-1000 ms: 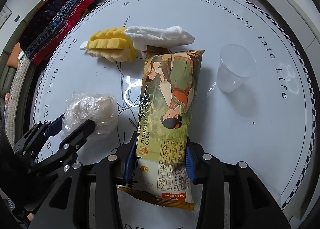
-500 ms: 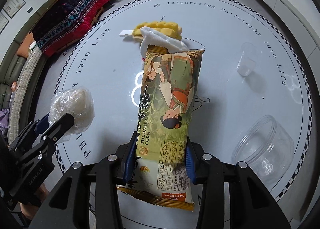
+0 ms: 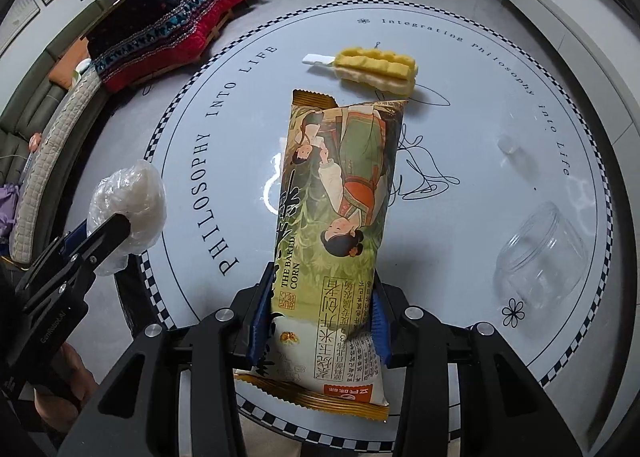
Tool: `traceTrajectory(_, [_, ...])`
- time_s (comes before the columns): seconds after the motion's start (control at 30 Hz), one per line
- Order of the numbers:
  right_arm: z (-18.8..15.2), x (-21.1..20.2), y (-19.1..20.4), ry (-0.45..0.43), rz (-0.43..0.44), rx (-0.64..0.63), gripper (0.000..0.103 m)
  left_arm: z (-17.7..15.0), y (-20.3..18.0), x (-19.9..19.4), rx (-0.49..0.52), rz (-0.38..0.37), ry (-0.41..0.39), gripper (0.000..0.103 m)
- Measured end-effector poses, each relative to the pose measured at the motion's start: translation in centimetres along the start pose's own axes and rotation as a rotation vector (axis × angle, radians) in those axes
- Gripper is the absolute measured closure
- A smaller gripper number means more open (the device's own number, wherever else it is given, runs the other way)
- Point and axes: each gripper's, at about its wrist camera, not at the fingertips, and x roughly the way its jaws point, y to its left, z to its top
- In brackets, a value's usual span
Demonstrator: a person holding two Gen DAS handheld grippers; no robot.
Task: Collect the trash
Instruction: 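Carry packet and clear bag to the black bin and release both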
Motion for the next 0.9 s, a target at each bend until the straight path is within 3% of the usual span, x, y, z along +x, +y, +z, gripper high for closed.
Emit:
traceTrajectory(0.2, [-0.6, -0.8, 4.0, -0.018, 0.011, -0.057, 0.06, -1.2, 2.7, -3.1, -0.028, 0.028, -0.039, 0.055])
traceTrajectory(0.43, [-1.6, -0.2, 10.2, -0.01, 0.046, -0.154, 0.06, -3.3, 7.3, -6.6, -0.086, 0.122, -0.067, 0.055])
traceTrajectory(0.9, [-5.1, 3.7, 22.9, 0.065, 0.17, -0.371, 0.06, -10.2, 18.1, -10.3, -0.282, 0.31, -0.035, 0.055])
